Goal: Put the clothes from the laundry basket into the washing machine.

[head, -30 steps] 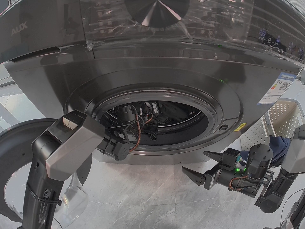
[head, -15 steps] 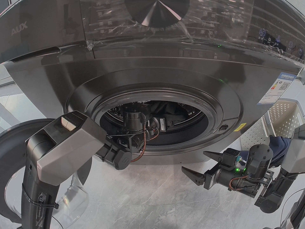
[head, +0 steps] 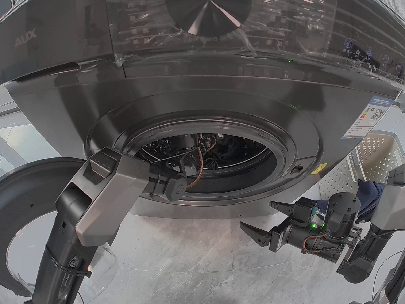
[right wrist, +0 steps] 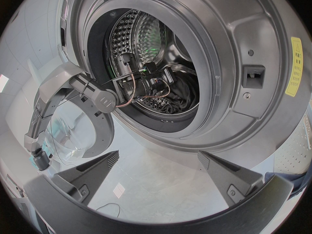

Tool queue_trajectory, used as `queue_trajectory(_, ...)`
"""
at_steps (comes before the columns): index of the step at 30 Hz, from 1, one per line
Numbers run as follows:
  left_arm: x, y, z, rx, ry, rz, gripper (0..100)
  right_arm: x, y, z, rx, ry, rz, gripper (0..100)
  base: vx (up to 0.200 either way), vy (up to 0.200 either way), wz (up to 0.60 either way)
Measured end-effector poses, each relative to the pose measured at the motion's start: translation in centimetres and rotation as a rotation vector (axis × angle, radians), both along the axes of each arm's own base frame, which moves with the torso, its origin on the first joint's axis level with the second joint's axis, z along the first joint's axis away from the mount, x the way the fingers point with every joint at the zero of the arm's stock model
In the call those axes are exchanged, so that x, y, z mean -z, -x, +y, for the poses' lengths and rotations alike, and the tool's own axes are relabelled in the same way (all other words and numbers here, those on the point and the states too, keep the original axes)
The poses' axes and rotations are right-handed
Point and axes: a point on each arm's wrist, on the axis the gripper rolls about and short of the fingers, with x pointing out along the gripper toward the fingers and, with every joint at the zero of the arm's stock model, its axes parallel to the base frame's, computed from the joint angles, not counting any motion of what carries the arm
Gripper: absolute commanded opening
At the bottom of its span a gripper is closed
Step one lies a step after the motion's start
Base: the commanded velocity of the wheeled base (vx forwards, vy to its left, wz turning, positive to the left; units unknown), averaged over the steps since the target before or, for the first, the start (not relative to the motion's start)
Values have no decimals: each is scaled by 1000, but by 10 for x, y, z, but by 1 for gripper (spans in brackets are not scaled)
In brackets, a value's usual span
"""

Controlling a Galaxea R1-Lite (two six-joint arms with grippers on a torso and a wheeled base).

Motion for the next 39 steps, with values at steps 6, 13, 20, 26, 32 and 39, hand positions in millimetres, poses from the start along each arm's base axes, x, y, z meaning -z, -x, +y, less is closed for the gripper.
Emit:
queue_trajectory(6, 3, -14, 4, -56, 91, -4, 100, 1, -1, 1, -1, 2, 3, 100, 0, 0, 0)
queue_trajectory(13, 8, -10, 5, -57, 71, 30, 100, 2, -1, 1, 0, 3, 5, 100, 0, 0, 0)
queue_trajectory(20, 22, 12, 9, -28, -36, 170, 100, 2, -1, 0, 0, 4, 6, 100, 0, 0, 0)
queue_trajectory(26, 29, 24, 7, 9, -101, 216, 100, 2, -1, 1, -1, 5, 7, 100, 0, 0, 0)
queue_trajectory(32, 46, 15, 2, 16, -161, 237, 0, 3, -1, 1, -1, 5, 8, 100, 0, 0, 0)
queue_trajectory(39, 48, 8, -2, 22, -144, 227, 0, 3, 0, 1, -1, 7, 10, 100, 0, 0, 0)
